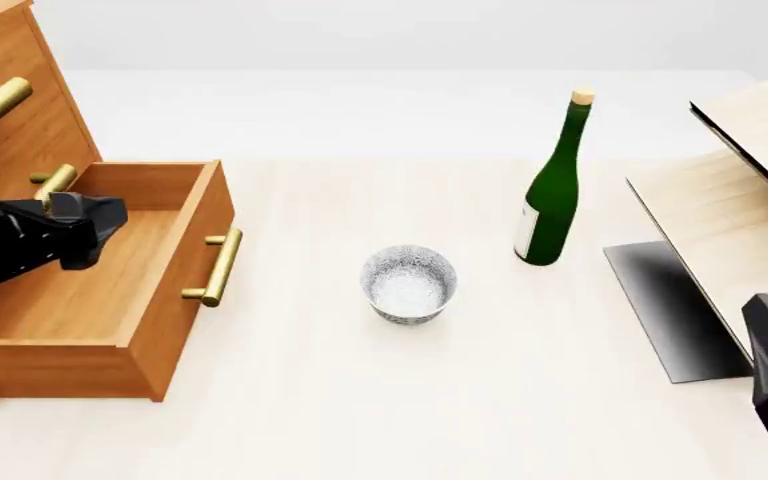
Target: Put the bowl in the bottom drawer of the cabinet and close it.
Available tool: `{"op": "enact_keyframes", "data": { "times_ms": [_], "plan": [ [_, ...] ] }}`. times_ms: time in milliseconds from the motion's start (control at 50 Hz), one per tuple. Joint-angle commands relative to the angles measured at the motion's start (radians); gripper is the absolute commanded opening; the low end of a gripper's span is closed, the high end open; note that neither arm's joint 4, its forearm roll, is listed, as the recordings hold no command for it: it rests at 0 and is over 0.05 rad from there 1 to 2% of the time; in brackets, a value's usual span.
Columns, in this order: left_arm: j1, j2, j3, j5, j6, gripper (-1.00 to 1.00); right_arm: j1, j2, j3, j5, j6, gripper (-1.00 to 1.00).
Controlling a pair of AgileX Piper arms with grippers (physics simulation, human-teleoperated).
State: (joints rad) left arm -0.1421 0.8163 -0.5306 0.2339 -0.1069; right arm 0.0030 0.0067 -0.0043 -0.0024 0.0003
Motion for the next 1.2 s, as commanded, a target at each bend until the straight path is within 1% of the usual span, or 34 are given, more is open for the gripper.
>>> {"op": "enact_keyframes", "data": {
  "times_ms": [20,120,240,360,540,560,700,740,800,1000,1200],
  "plan": [
    [-0.001,0.071,0.006,-0.027,-0.016,1.00,0.000,0.000,0.000,0.000,0.000,1.00],
    [-0.007,0.091,0.013,-0.035,-0.022,1.00,0.000,0.000,0.000,0.000,0.000,1.00],
    [0.008,0.122,0.034,-0.060,-0.013,1.00,0.000,0.000,0.000,0.000,0.000,1.00],
    [-0.002,0.140,0.042,-0.070,-0.019,1.00,0.000,0.000,0.000,0.000,0.000,1.00],
    [-0.003,0.143,0.044,-0.072,-0.018,1.00,0.000,0.000,0.000,0.000,0.000,1.00],
    [-0.013,0.166,0.053,-0.087,-0.017,1.00,0.000,0.000,0.000,0.000,0.000,1.00],
    [-0.019,0.190,0.062,-0.107,-0.016,1.00,0.000,0.000,0.000,0.000,0.000,1.00],
    [-0.013,0.192,0.071,-0.118,0.000,1.00,0.000,0.000,0.000,0.000,0.000,1.00],
    [-0.019,0.207,0.083,-0.131,0.000,1.00,0.000,0.000,0.000,0.000,0.000,1.00],
    [-0.013,0.238,0.084,-0.153,0.000,1.00,0.000,0.000,0.000,0.000,0.000,1.00],
    [-0.028,0.281,0.085,-0.185,-0.011,1.00,0.000,0.000,0.000,0.000,0.000,1.00]
  ]
}}
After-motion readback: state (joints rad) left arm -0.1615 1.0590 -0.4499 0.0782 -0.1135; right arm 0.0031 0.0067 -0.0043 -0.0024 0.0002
